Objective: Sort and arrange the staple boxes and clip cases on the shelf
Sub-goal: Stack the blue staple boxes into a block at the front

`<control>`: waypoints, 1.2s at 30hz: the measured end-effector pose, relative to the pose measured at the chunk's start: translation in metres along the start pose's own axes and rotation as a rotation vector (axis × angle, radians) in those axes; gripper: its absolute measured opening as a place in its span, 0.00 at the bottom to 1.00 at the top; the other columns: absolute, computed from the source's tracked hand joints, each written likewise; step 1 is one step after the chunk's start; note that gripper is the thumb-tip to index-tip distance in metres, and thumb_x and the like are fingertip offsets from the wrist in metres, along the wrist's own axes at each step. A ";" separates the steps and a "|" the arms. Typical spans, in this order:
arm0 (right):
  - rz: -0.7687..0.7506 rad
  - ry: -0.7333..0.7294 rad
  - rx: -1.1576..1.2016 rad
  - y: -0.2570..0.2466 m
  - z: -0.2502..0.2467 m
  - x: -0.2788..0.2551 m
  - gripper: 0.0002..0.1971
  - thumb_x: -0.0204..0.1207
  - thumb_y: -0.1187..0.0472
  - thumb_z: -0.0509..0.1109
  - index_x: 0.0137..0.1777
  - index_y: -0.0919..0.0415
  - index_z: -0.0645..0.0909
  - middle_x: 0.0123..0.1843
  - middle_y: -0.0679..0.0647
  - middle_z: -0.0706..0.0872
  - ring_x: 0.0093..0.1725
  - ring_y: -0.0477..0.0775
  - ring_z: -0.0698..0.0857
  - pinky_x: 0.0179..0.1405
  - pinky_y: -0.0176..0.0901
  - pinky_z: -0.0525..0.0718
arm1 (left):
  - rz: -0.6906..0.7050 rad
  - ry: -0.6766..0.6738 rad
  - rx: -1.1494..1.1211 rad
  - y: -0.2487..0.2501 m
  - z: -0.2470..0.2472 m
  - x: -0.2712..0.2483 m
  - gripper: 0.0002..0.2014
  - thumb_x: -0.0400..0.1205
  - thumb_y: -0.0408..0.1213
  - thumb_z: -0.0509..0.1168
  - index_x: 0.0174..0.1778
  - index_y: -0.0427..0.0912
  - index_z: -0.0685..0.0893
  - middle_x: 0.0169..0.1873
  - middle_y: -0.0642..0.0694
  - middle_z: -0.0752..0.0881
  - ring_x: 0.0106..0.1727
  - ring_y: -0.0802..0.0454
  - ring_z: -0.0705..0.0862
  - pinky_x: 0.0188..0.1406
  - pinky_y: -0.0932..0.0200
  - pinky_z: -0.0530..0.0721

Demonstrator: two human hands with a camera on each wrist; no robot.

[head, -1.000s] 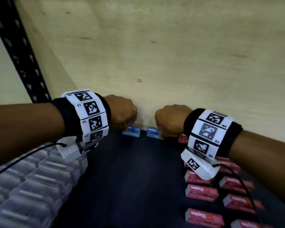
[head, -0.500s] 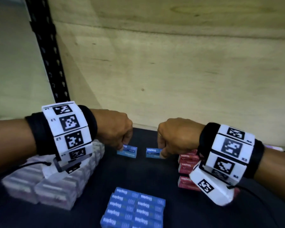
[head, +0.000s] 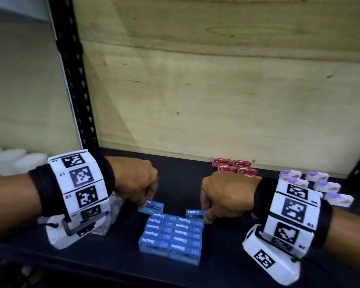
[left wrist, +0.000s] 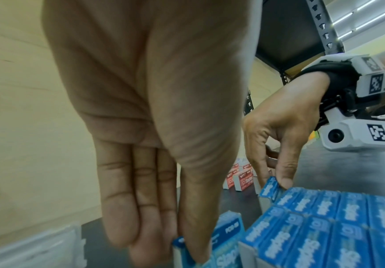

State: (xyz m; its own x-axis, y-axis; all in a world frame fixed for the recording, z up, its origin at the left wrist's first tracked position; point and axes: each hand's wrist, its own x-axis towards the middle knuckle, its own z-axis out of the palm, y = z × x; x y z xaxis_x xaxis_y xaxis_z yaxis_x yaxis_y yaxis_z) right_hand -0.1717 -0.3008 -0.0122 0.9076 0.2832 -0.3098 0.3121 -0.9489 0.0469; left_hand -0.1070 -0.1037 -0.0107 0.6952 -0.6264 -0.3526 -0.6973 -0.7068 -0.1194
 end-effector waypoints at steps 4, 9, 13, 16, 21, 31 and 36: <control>0.011 -0.016 0.057 0.000 0.008 -0.005 0.10 0.75 0.51 0.77 0.52 0.54 0.91 0.33 0.44 0.85 0.40 0.49 0.85 0.44 0.40 0.84 | 0.014 -0.005 -0.041 -0.002 0.008 -0.001 0.07 0.77 0.45 0.73 0.49 0.51 0.89 0.31 0.61 0.82 0.34 0.64 0.80 0.39 0.66 0.80; 0.030 -0.052 0.125 0.005 0.015 -0.007 0.10 0.79 0.52 0.71 0.55 0.52 0.90 0.48 0.46 0.92 0.50 0.49 0.88 0.50 0.41 0.86 | 0.016 -0.022 -0.092 -0.002 0.012 -0.001 0.08 0.77 0.44 0.73 0.51 0.52 0.89 0.35 0.60 0.86 0.34 0.68 0.80 0.39 0.71 0.80; 0.032 -0.078 0.191 0.006 0.014 -0.009 0.12 0.82 0.56 0.65 0.54 0.53 0.90 0.47 0.45 0.93 0.49 0.46 0.89 0.53 0.39 0.85 | 0.023 -0.027 -0.147 -0.002 0.010 -0.002 0.08 0.81 0.42 0.67 0.53 0.53 0.89 0.42 0.60 0.89 0.39 0.67 0.83 0.44 0.69 0.81; 0.036 -0.065 0.218 0.006 0.016 -0.008 0.12 0.83 0.55 0.65 0.56 0.53 0.90 0.46 0.44 0.93 0.43 0.41 0.87 0.53 0.37 0.85 | 0.040 -0.013 -0.175 0.001 0.011 0.001 0.07 0.82 0.42 0.66 0.51 0.54 0.89 0.40 0.62 0.87 0.38 0.67 0.82 0.44 0.69 0.81; 0.015 -0.056 0.230 0.006 0.018 -0.003 0.10 0.83 0.54 0.66 0.53 0.52 0.89 0.38 0.42 0.90 0.31 0.34 0.80 0.46 0.36 0.81 | 0.057 -0.011 -0.207 0.003 0.013 0.005 0.07 0.82 0.42 0.67 0.53 0.54 0.89 0.43 0.61 0.89 0.40 0.68 0.82 0.43 0.72 0.79; -0.025 0.016 0.198 -0.005 0.019 0.001 0.11 0.84 0.53 0.65 0.55 0.52 0.90 0.48 0.46 0.92 0.45 0.45 0.86 0.51 0.40 0.85 | 0.102 0.013 -0.200 0.016 0.011 0.008 0.07 0.83 0.42 0.66 0.53 0.53 0.88 0.41 0.62 0.87 0.40 0.68 0.82 0.43 0.72 0.78; -0.006 0.012 0.155 -0.007 0.020 -0.002 0.15 0.85 0.47 0.62 0.58 0.50 0.88 0.52 0.48 0.91 0.51 0.50 0.87 0.56 0.47 0.86 | 0.109 0.029 -0.151 0.018 0.010 0.002 0.10 0.84 0.47 0.63 0.59 0.56 0.86 0.50 0.61 0.88 0.47 0.66 0.83 0.53 0.67 0.81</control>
State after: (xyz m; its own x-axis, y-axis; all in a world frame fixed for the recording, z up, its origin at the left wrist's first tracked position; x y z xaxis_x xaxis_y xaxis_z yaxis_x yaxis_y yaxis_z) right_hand -0.1818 -0.2979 -0.0310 0.9096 0.2893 -0.2983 0.2708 -0.9572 -0.1025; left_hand -0.1203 -0.1146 -0.0227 0.6235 -0.7093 -0.3288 -0.7358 -0.6745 0.0597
